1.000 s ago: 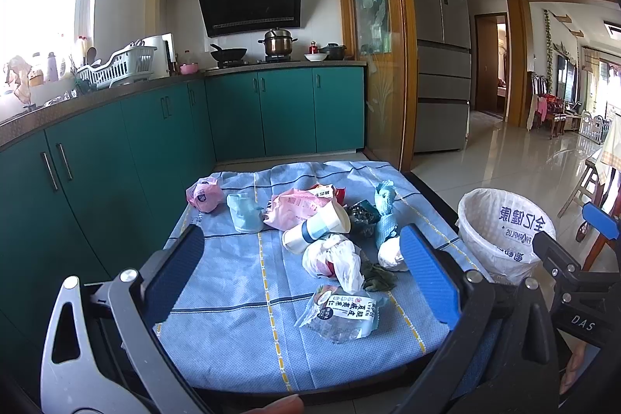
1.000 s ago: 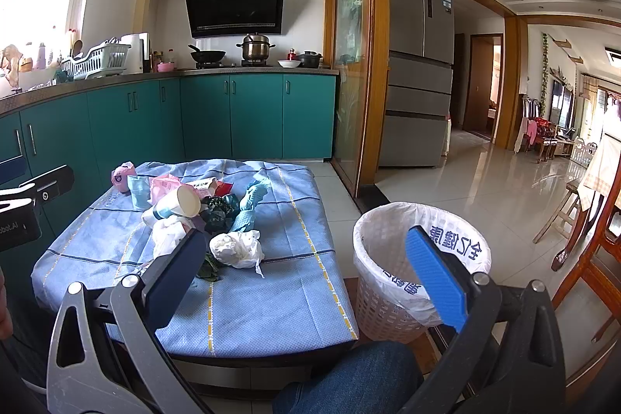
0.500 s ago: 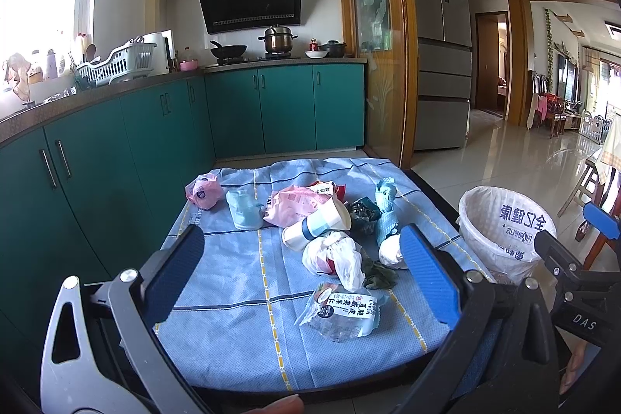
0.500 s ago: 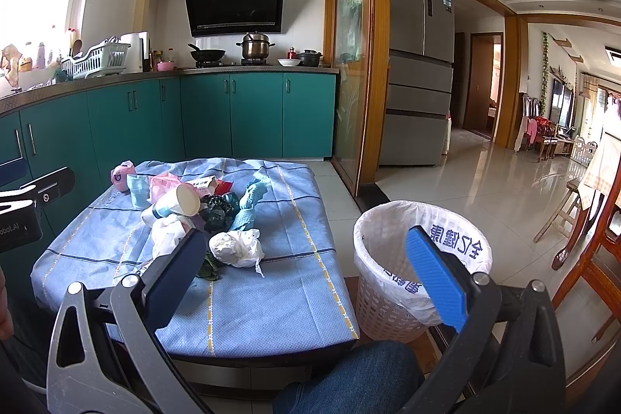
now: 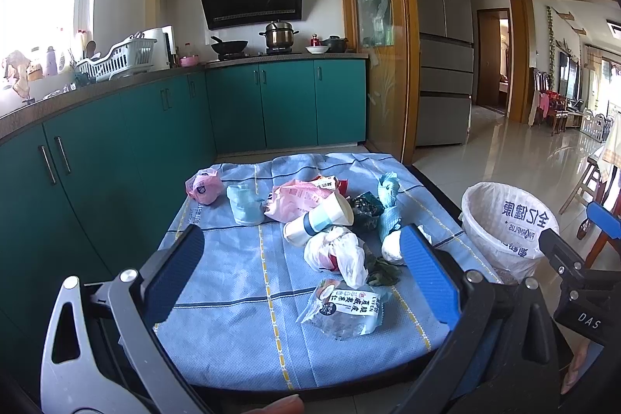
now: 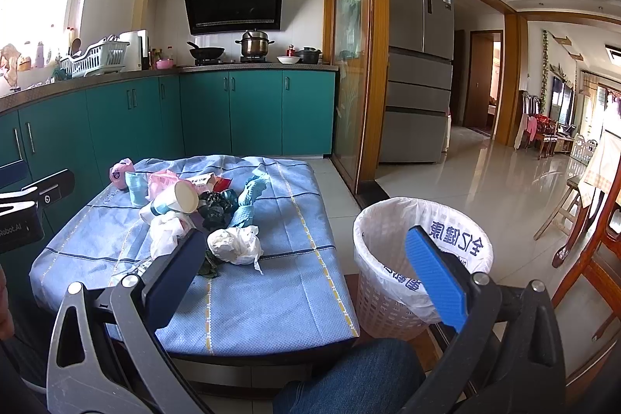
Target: Collect trash
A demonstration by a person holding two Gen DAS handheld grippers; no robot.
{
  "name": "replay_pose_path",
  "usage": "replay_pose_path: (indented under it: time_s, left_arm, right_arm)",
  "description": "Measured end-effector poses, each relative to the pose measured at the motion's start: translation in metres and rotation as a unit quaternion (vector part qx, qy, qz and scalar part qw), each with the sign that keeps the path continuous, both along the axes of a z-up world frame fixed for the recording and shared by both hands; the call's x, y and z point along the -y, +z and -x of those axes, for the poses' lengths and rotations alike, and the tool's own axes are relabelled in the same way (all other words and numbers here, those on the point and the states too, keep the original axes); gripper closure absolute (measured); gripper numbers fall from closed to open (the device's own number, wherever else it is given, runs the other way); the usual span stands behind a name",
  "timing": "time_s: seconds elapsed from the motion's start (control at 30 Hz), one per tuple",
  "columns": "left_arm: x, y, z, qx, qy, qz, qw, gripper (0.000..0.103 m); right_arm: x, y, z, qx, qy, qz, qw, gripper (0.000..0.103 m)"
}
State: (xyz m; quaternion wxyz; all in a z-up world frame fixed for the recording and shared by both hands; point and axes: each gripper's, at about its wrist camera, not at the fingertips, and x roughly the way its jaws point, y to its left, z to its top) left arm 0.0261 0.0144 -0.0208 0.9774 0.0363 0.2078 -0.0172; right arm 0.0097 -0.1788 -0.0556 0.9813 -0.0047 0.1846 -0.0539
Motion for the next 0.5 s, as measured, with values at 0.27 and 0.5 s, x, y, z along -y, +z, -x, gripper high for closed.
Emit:
replay_pose_path:
  time_s: [0.27, 0.5]
  left_arm:
    - [-0.004, -0.007, -0.009, -0.014, 0.002, 0.001, 0.9999, 0.003]
    - [-0.058, -0.035, -0.037, -0.046, 0.087, 0.011, 0.9951, 0.003]
  right_arm:
    - [0.004, -0.008, -0.005, -0.009, 0.001, -0.004, 1.000, 0.002]
    - [-0.017, -0.020, -0.029, -0.030, 0.057, 0.001, 0.998, 0.003]
